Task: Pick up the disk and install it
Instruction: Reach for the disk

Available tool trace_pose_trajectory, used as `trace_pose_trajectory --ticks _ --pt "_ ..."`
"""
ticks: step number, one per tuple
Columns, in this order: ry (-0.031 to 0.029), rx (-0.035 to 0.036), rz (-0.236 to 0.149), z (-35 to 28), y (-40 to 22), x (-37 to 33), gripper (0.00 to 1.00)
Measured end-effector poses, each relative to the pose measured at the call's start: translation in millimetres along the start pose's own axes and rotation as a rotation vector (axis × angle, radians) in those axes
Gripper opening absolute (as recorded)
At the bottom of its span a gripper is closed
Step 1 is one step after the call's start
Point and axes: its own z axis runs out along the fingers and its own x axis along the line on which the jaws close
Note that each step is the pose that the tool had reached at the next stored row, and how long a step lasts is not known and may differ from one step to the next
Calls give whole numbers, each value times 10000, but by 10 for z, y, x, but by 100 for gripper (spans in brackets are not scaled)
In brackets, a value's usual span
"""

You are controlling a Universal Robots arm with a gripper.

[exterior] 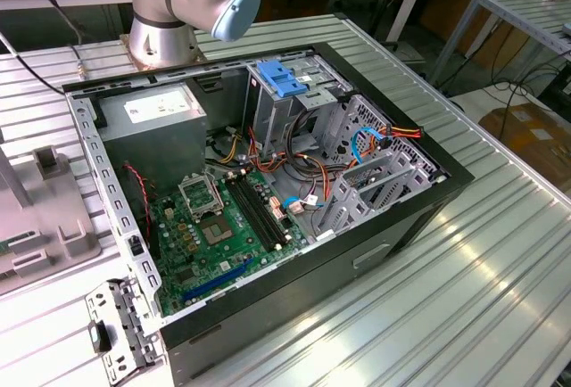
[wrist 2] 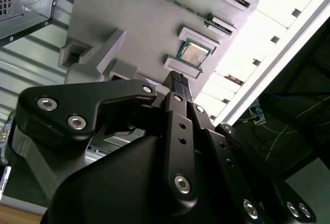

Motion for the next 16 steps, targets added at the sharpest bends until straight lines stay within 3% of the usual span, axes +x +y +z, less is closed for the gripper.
trace_pose_trajectory --ticks 8,14,16 --pt "1 26 0 113 19 5 11" --pt "-2 39 0 134 165 17 11" --pt "-5 69 -3 137 256 29 11"
